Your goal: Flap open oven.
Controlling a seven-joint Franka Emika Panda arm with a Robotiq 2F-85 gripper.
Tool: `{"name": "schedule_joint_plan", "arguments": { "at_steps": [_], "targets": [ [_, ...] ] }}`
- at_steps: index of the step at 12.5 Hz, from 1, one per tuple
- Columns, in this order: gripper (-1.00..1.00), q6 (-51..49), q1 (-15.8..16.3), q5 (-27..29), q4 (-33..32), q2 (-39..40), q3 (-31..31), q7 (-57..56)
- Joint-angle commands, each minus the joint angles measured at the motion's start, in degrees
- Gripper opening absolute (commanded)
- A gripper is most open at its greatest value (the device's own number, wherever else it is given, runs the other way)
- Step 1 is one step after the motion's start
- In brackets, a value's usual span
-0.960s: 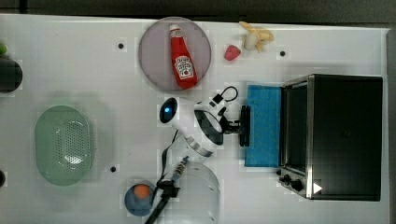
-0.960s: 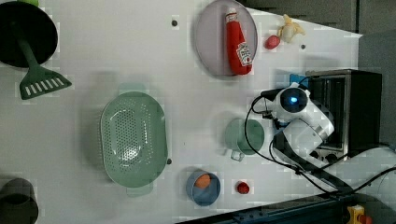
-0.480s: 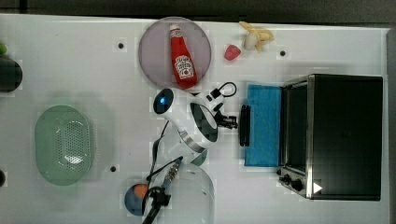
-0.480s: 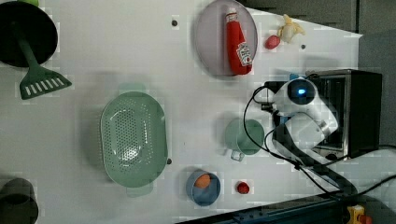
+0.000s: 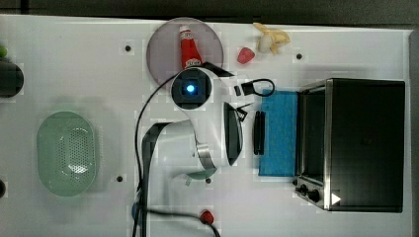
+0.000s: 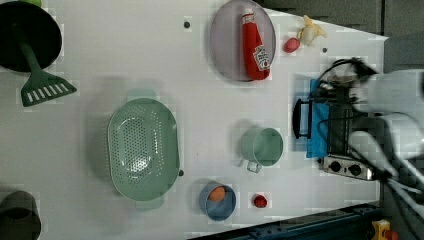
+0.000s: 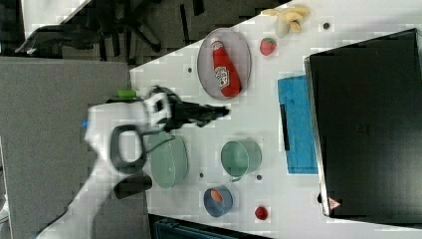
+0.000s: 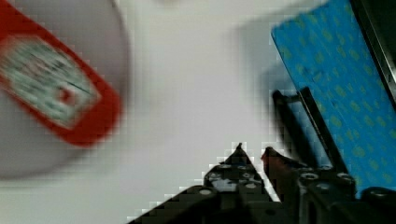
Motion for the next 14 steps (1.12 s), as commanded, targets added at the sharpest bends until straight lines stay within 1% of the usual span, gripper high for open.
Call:
{"name": "schedule_joint_plan", "arguments": {
  "at_steps": [1,3,6,9,10,14],
  "targets": [
    [-0.65,-3.93,-0.71,6.44,1.92,-6.59,-3.38,3.44],
    [-0.65,-10.24,-0.68,10.11,2.89,-11.20,-3.74,3.44],
    [-0.65,-22.96,-0.60,10.39,6.46,-17.62,-3.44,3.44],
    [-0.65,-33.59,-0.63,10.39,10.29,-21.27,-3.60,6.38],
    [-0.65,-35.34,-0.63,10.37,11.00,-21.96,-3.59,8.40],
    [-0.65,-35.37,-0.56,10.28,11.13,-23.07,-3.27,8.71]
  ]
}}
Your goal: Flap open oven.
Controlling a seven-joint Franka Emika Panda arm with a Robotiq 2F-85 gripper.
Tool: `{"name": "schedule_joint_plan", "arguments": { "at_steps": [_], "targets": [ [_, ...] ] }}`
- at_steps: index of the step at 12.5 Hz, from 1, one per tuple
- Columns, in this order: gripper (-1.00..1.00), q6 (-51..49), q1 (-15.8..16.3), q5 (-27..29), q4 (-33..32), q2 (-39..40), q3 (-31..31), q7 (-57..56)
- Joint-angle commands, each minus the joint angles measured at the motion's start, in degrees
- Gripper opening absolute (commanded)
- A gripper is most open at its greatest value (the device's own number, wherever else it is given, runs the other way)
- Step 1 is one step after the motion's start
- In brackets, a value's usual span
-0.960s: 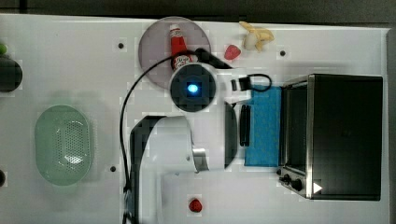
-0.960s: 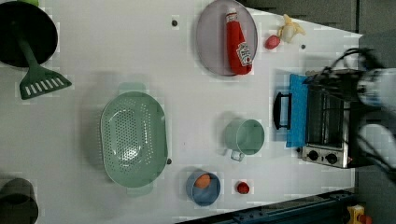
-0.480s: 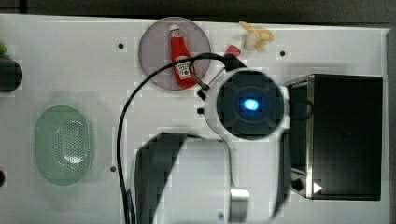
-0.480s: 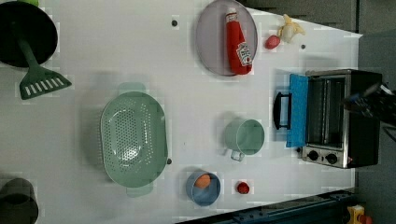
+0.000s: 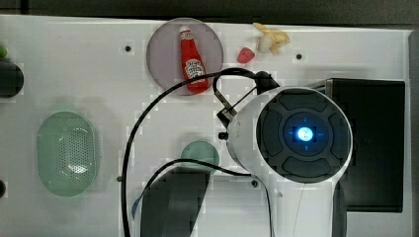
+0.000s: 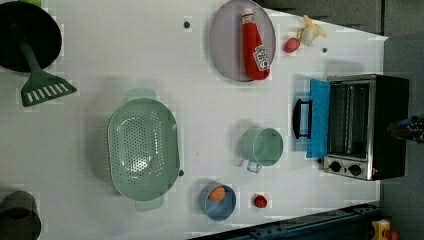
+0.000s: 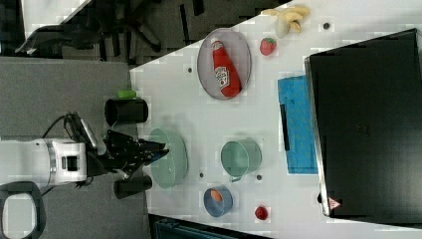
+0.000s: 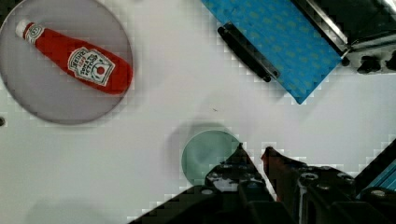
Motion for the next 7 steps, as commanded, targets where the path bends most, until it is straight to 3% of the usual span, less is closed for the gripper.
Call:
{"name": "schedule_joint_plan", "arguments": {
  "at_steps": [1,7],
  "targets": [
    [-0.65,-0.17,0.60,0.35,0.83,0.42,-0.49,3.12],
    [-0.65,-0.18,0.60,0.35,0.49,0.65,-0.48,3.13]
  ]
}}
